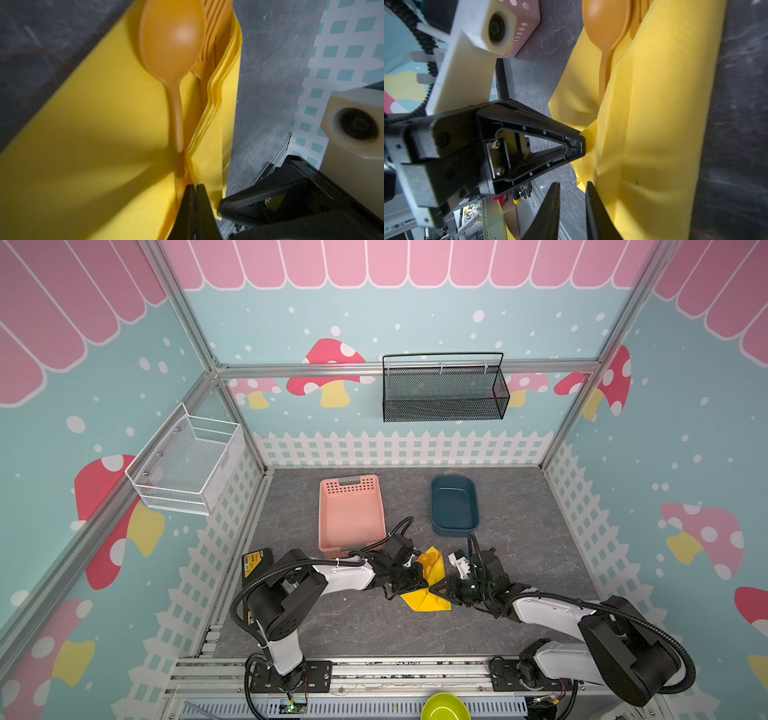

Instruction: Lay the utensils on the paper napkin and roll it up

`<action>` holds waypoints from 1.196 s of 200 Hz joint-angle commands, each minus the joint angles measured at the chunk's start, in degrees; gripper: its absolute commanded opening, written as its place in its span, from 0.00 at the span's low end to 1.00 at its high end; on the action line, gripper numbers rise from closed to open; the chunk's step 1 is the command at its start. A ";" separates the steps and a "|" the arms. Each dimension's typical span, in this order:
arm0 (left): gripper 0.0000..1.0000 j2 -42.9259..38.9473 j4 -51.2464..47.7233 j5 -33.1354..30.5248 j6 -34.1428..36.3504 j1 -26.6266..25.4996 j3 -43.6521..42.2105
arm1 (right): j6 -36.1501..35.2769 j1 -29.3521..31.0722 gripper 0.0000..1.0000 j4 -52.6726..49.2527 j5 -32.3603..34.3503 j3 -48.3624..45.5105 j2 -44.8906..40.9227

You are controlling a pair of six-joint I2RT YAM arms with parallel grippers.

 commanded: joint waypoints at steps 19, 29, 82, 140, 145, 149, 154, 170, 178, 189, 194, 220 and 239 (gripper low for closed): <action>0.01 -2.78 -3.29 -2.34 2.18 1.71 -1.40 | -1.01 0.35 0.30 -3.79 2.26 3.06 -3.03; 0.01 -3.05 -4.64 -2.83 3.12 1.94 -1.36 | -1.18 0.33 0.30 -4.52 2.71 3.26 -3.07; 0.01 -2.45 -7.51 -2.57 5.92 2.47 -0.55 | -2.07 0.36 0.23 -5.47 2.12 3.98 -0.43; 0.02 -1.17 -8.12 -3.63 6.79 2.47 -0.64 | -3.43 0.57 0.14 -4.89 0.43 5.39 3.50; 0.02 -1.12 -8.13 -3.63 6.79 2.47 -0.68 | -3.49 0.68 0.13 -4.80 0.20 5.62 3.97; 0.02 -1.08 -8.13 -3.76 6.86 2.47 -0.78 | -3.48 0.77 0.12 -4.70 0.18 5.70 4.29; 0.02 -1.08 -8.12 -3.93 6.88 2.47 -0.85 | -3.49 0.98 0.12 -4.57 0.18 5.91 4.62; 0.02 -1.07 -8.13 -4.32 6.95 2.47 -1.12 | -3.67 1.52 0.10 -4.51 0.09 6.76 6.02; 0.02 -1.08 -8.13 -4.59 6.97 2.47 -1.30 | -3.67 1.91 0.09 -4.45 0.10 7.24 6.80; 0.02 -0.99 -8.13 -4.73 6.97 2.47 -1.43 | -3.67 2.50 0.08 -4.28 -0.08 7.86 8.03; 0.02 -0.88 -8.13 -4.86 6.97 2.47 -1.41 | -3.67 2.75 0.08 -4.11 -0.15 8.10 8.47; 0.02 -0.64 -8.13 -5.08 6.97 2.47 -1.63 | -3.09 4.04 0.06 -3.33 0.05 8.68 10.31; 0.02 -0.47 -8.13 -5.29 7.00 2.40 -1.82 | -2.78 4.73 0.05 -3.23 0.35 8.79 11.43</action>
